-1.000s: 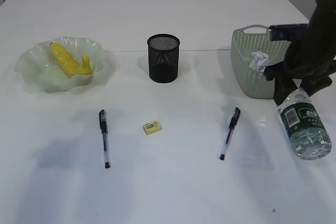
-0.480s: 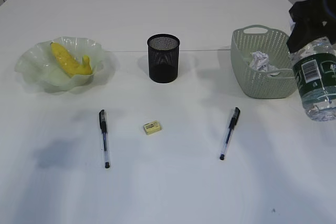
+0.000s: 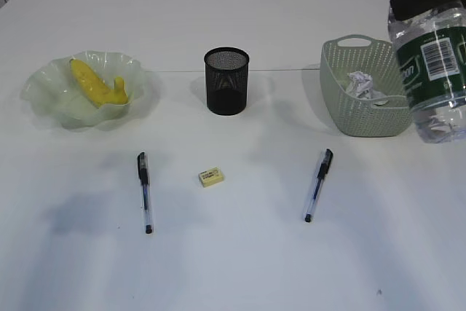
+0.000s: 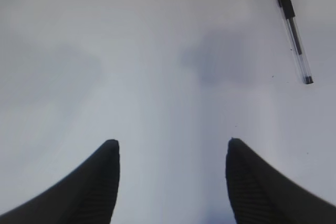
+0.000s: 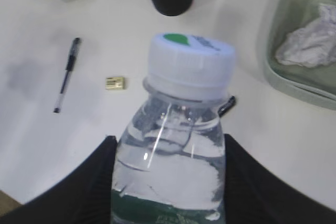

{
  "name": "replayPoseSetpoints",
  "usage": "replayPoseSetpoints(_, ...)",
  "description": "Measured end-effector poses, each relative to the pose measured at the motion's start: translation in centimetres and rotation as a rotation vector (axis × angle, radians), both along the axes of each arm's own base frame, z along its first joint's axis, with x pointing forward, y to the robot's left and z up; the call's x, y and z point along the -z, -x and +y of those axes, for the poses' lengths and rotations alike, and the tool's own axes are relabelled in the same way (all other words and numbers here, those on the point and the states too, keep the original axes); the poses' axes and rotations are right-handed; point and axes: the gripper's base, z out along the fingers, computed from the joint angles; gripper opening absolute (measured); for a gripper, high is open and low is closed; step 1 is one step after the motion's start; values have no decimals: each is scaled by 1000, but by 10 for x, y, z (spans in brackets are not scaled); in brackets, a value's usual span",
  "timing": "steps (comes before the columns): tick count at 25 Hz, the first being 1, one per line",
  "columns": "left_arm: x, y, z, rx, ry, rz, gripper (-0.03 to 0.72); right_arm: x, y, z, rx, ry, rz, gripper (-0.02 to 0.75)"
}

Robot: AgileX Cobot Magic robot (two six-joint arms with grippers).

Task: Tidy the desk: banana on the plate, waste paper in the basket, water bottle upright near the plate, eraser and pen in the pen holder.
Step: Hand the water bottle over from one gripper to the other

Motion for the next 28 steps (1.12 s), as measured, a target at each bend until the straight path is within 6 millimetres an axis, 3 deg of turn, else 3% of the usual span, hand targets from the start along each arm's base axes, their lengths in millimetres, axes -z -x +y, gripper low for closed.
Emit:
replayPoseSetpoints(9, 0, 0, 0, 1, 0, 0, 443, 24, 24, 26, -315, -216, -58, 401)
replayPoseSetpoints(20, 0, 0, 0, 1, 0, 0, 443, -3, 30, 45, -593, -450, -387, 401)
replayPoseSetpoints(25, 0, 0, 0, 1, 0, 0, 443, -6, 30, 50, -643, -478, -455, 401)
replayPoseSetpoints(28, 0, 0, 0, 1, 0, -1, 443, -4, 33, 63, -731, -454, -500, 400)
